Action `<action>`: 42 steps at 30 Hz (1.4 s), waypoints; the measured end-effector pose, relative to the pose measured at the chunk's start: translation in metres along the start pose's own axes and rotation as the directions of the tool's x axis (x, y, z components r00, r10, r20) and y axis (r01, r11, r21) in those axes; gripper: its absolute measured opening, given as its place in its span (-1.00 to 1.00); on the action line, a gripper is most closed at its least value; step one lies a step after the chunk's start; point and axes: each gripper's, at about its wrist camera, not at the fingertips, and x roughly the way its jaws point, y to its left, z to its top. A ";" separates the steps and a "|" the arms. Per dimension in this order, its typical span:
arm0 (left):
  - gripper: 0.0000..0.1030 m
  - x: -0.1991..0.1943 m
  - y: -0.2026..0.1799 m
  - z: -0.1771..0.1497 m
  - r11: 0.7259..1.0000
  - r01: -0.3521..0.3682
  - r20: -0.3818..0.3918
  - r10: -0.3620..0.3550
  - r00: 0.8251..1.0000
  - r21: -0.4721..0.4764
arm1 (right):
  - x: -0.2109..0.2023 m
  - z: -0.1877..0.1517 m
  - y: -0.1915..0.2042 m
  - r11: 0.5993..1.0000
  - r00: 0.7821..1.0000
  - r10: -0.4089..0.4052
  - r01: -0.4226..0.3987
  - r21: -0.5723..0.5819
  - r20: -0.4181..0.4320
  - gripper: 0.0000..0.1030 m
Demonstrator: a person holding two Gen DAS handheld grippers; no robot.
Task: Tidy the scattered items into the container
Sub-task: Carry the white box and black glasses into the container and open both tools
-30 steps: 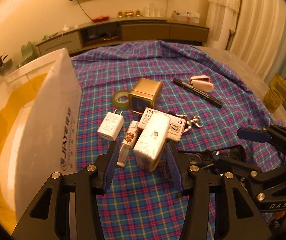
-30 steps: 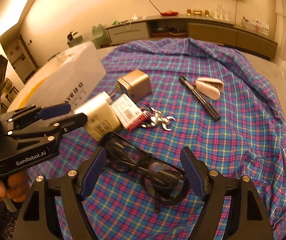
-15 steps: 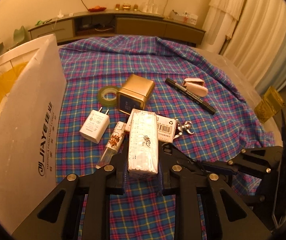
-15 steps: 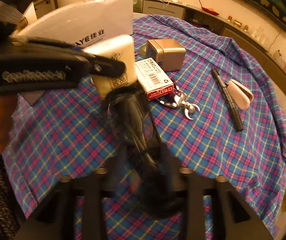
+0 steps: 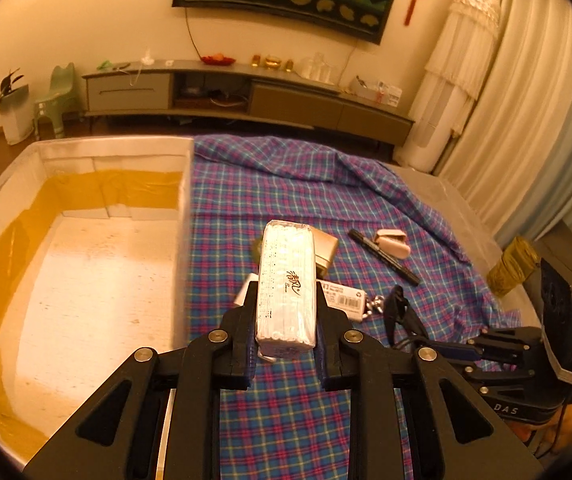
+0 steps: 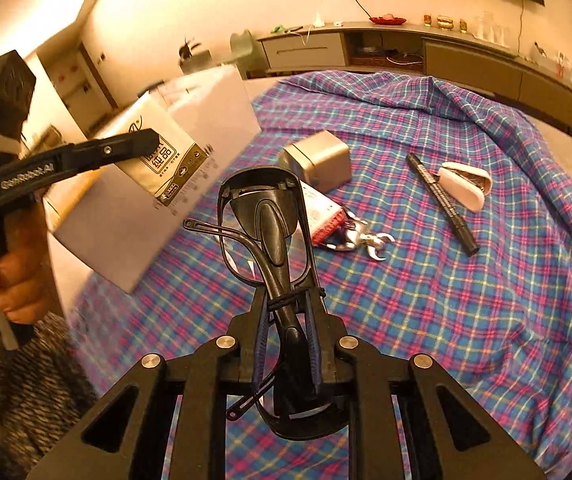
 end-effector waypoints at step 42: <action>-0.56 -0.110 0.165 0.013 0.949 -0.130 0.179 0.187 0.966 -0.287 | 0.013 0.106 0.207 0.987 0.980 0.145 -0.134 -0.088 0.135 -0.63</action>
